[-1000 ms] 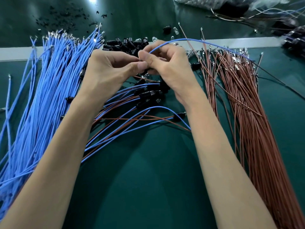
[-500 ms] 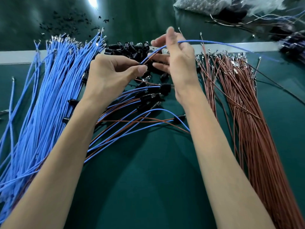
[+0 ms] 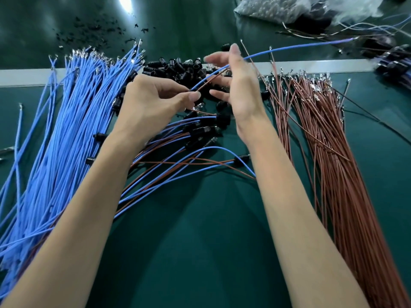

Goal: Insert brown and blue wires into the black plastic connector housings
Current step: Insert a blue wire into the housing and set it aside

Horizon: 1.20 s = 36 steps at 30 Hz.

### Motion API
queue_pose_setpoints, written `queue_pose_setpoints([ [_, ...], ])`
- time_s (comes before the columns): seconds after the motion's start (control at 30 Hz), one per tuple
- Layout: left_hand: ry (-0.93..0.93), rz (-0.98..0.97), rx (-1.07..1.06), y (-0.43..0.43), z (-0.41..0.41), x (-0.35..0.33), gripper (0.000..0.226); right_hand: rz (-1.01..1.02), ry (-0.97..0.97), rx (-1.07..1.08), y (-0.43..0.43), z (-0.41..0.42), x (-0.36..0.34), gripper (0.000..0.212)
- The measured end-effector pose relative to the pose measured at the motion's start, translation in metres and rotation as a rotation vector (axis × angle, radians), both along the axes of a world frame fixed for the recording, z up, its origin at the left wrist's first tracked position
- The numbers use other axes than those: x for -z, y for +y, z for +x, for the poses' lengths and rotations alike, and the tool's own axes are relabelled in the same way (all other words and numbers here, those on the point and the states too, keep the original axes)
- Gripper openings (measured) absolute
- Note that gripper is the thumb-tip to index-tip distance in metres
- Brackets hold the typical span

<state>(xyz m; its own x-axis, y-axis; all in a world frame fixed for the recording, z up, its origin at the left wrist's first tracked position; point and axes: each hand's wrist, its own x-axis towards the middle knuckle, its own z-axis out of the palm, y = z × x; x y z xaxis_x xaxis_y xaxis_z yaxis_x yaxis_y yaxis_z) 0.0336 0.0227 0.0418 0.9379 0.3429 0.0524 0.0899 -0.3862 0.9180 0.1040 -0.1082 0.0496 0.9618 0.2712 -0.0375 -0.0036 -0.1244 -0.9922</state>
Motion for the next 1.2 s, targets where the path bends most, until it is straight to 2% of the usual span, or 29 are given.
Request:
queue_pose_setpoints([
  [0.07, -0.012, -0.011, 0.023, -0.004, 0.0, -0.001, 0.003, -0.077, -0.022, -0.076, 0.002, 0.001, 0.002, 0.046],
  [0.17, -0.015, -0.011, 0.043, -0.007, 0.0, -0.001, 0.007, -0.218, -0.043, -0.224, 0.004, 0.0, 0.005, 0.037],
  [0.3, -0.003, -0.011, 0.005, -0.002, 0.0, 0.0, 0.008, -0.005, 0.04, -0.126, 0.002, 0.0, 0.002, 0.032],
  [0.37, -0.013, -0.017, -0.012, -0.001, 0.001, 0.0, 0.008, 0.072, 0.017, -0.055, 0.0, 0.0, -0.001, 0.036],
  [0.53, -0.024, -0.02, 0.013, -0.006, 0.001, -0.001, 0.007, 0.039, -0.074, -0.072, -0.002, 0.0, 0.002, 0.028],
  [0.63, -0.037, -0.045, 0.01, -0.005, 0.0, -0.002, 0.01, 0.025, -0.055, -0.103, -0.006, 0.002, 0.002, 0.016],
  [0.8, -0.014, -0.042, 0.006, -0.003, -0.002, -0.001, 0.013, 0.211, 0.046, -0.017, -0.009, 0.003, 0.0, 0.007],
  [0.9, -0.036, -0.057, 0.018, -0.003, -0.001, -0.002, 0.01, 0.139, 0.014, -0.068, -0.008, 0.001, 0.001, 0.002],
  [0.97, -0.047, -0.053, 0.025, -0.002, -0.001, -0.002, 0.007, 0.106, 0.003, -0.119, -0.006, -0.001, 0.002, 0.003],
  [1.1, -0.033, -0.048, 0.022, 0.003, -0.003, -0.001, 0.005, 0.176, 0.033, -0.018, -0.008, 0.0, 0.0, 0.013],
  [1.2, -0.033, -0.032, 0.023, 0.004, -0.003, -0.001, 0.004, 0.118, 0.03, -0.053, -0.013, 0.004, 0.0, 0.012],
])
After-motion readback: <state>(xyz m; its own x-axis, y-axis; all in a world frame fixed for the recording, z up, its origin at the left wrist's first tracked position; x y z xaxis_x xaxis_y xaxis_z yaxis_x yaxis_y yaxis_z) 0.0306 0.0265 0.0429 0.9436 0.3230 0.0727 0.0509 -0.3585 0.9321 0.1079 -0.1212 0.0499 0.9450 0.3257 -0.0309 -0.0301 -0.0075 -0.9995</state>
